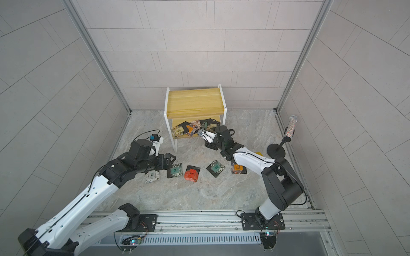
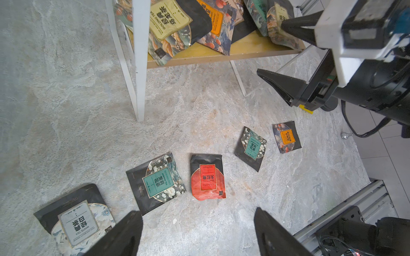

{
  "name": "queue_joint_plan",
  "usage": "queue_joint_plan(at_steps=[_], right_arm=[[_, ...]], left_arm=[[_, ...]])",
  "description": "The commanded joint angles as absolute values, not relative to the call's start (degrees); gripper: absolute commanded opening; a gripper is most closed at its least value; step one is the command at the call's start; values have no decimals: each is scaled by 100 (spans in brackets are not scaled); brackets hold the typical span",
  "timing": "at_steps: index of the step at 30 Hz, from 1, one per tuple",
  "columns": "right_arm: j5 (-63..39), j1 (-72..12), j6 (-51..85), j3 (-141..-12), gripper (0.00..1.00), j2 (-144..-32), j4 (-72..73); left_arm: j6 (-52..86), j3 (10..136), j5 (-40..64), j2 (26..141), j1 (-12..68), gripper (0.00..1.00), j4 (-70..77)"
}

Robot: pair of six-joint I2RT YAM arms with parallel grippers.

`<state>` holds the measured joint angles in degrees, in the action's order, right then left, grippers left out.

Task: Remove the tea bags from the shelf
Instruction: Pick up the tea bag from the shelf.

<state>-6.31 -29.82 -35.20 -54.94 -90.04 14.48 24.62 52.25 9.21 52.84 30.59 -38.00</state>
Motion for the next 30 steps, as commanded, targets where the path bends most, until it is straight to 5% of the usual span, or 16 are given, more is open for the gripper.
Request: queue_joint_plan(at_steps=[1,19,30], right_arm=[[-563,-2964,-3378,-5425,64,-9026,1577],[-509,-3044,-3309,-5373,22,-8862,1540],[-456,-3139,-3313,-5420,7,-8743,1477]], left_arm=[[2505,5160,869,5231,3009,87,-3762],[2557,5151,905,5286,2971,86,-3709],[2565,5181,931,5328,2961,86,-3700]])
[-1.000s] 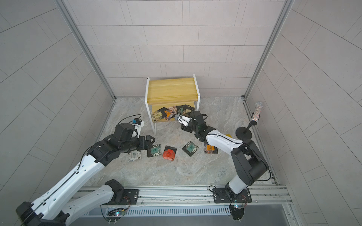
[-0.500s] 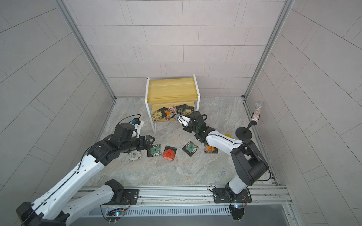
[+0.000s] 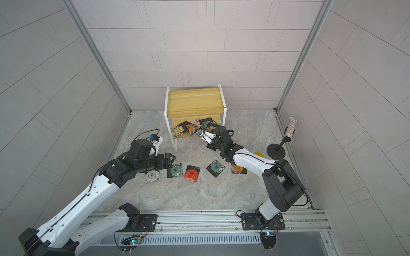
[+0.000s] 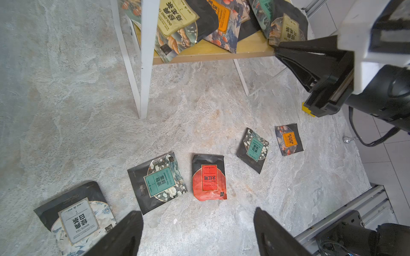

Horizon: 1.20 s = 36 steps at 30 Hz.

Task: Remove the tea bags from the shelf
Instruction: Pick up the tea bag from the shelf.

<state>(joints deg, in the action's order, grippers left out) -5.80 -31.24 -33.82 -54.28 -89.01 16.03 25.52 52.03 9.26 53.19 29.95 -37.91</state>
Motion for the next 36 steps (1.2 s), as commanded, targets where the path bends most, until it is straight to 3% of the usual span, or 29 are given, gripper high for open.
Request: queue_joint_plan(at_steps=[1,6,24,36], right_arm=[[-457,-3139,-3309,-5426,6,-8721,1481],[-375,-3220,-3361,-5406,0,-8555,1502],[-97,-3702,-3838,-5374,0,-7628,1361],[97,-4259,-3867,-4994,0,-6406,804]], left_arm=[[2563,5185,935,5342,2962,86,-3689],[2566,5205,948,5378,2955,86,-3665],[2593,5256,991,5490,2954,86,-3480],[2606,5344,1269,5633,2954,86,-3298]])
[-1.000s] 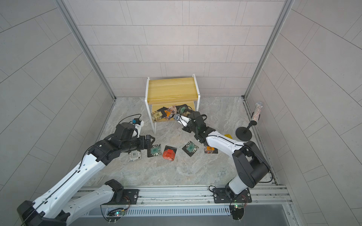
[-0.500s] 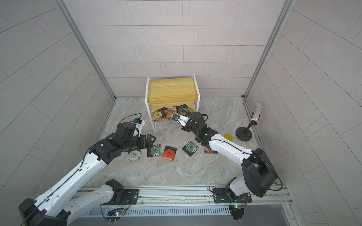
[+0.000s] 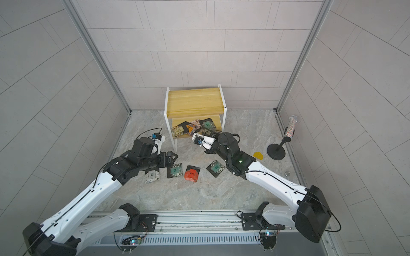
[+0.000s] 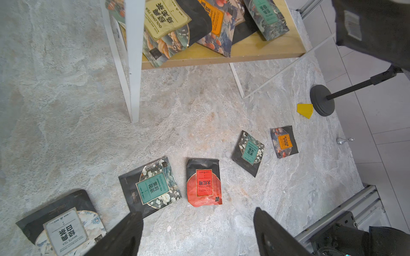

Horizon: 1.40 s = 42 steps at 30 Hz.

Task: Remove the tea bags from the shelf
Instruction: Pick up the tea bag from the shelf, then place the tea bag at the center of the board.

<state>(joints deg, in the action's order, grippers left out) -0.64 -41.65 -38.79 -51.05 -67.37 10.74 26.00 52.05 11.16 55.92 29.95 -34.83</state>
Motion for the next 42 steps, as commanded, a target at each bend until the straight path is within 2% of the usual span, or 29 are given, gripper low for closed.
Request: queue_joint_plan(at_steps=[1,12,17,19,29,42], right_arm=[[145,-4300,-3852,-4955,0,-6260,723],[1023,-4390,-3607,-4245,0,-4913,-50],[1823,-4263,-3544,-3815,0,-4682,86],[1828,-4050,-3304,-3672,0,-4665,144],[1970,-3065,-1910,-3618,0,-5556,436],[1714,-2006,-768,-3932,0,-7122,962]], left_arm=[[2602,5335,1362,5664,2953,86,-3257],[2671,5208,1778,5939,2971,86,-2961],[2724,5169,1909,6067,2984,86,-2815],[2742,5165,1972,6123,2995,86,-2773],[2720,5089,2093,6139,3006,86,-2753],[2637,4966,2005,5946,3003,86,-2916]])
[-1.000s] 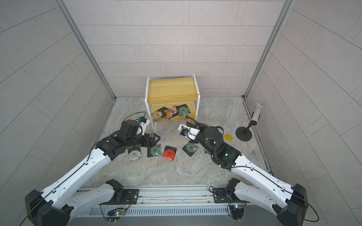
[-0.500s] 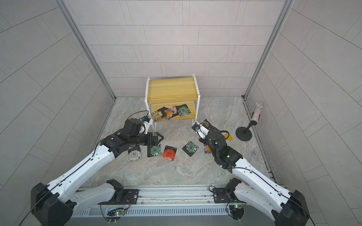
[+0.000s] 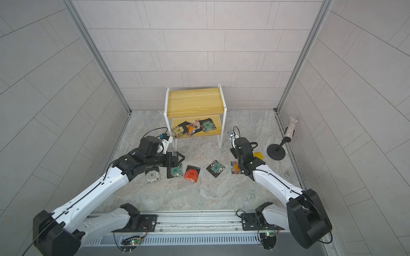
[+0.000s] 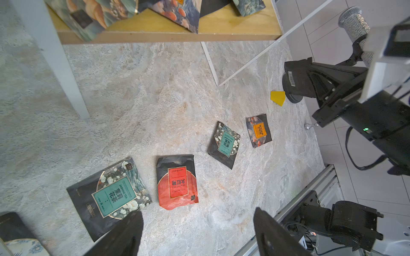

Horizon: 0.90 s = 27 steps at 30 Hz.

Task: Remove the tea bags from the shelf
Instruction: Place the tea bag at the center of the board.

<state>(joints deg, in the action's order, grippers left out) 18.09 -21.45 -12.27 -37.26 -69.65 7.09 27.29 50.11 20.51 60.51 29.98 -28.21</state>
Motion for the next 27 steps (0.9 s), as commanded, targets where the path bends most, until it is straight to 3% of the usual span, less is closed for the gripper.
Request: queue_joint_plan(at_steps=[1,12,27], right_arm=[[1645,-1924,-657,-3962,0,-7208,963],[981,-1441,179,-4458,0,-8412,1025],[651,-1415,836,-5760,0,-9406,-738]], left_arm=[[2632,4966,1990,5933,3006,86,-2927],[2578,4957,1780,5801,3005,86,-3109],[2655,4767,1546,5454,3001,86,-3188]])
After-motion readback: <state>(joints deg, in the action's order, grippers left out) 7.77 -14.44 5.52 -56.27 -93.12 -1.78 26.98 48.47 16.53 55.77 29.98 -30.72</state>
